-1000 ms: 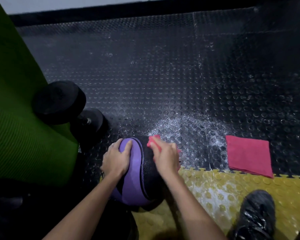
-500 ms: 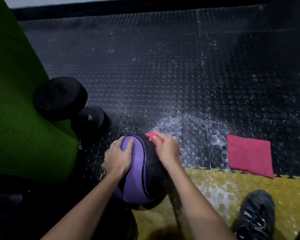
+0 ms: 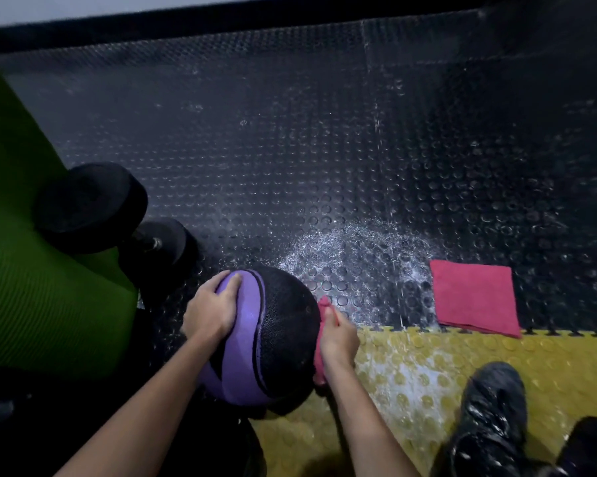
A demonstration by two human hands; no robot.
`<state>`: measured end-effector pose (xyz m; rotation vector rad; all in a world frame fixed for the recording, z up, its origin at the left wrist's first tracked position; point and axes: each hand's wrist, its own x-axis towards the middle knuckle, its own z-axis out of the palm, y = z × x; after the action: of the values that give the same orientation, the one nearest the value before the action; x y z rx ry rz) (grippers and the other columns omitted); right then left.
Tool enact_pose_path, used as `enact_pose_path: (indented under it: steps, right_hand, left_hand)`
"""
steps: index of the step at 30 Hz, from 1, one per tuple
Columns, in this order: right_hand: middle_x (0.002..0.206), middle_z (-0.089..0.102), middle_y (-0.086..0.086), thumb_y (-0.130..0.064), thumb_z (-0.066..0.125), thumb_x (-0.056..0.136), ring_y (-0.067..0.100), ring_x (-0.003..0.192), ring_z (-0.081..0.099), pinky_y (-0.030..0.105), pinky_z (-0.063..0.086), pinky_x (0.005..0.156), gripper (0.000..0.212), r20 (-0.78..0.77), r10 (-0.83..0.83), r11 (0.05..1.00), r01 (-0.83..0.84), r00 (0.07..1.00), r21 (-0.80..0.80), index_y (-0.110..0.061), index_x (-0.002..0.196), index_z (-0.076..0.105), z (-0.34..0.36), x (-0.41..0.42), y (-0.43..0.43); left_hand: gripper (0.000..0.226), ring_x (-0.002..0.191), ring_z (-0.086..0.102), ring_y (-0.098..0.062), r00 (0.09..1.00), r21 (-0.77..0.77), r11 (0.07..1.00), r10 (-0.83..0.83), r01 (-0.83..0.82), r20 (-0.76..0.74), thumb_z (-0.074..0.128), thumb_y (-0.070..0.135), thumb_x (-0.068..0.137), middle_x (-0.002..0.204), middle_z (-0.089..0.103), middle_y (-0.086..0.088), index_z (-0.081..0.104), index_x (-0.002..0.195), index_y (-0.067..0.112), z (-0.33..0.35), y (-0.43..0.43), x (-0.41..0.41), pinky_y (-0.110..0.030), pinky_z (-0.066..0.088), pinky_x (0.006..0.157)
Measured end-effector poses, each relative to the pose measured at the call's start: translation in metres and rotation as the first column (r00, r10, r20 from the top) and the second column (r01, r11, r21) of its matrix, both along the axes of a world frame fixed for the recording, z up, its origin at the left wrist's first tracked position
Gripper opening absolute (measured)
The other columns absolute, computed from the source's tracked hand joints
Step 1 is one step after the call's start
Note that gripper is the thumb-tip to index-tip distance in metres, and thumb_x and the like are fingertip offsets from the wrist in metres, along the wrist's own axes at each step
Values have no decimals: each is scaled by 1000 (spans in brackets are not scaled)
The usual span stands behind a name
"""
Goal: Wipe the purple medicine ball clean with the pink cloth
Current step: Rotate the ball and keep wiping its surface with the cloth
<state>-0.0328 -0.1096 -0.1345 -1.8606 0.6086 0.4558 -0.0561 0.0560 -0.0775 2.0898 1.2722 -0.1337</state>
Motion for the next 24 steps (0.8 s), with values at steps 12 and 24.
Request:
enact_pose_path:
  steps: [12,24]
  right_hand:
    - [110,66,12,-22,48,94,28,100,58,28,39,84,28,93,120,992,-116,988,-47,-16,117,62,-7,29,7]
    - [113,65,10,-24,49,93,29,102,59,31,43,90,29,-4,17,1000,-17,1000,-22,-19,119,61,-23,34,3]
  left_hand:
    - [40,120,50,-33,984,-22,984,177,-177,6,41,51,92,132,56,-7,57,125,35,-2,3,20,-38,36,100]
    - [65,131,41,-24,941,130,936,-336,328,43,32,69,79,145,42,8,45,135,39,-8,4,14,-47,31,109]
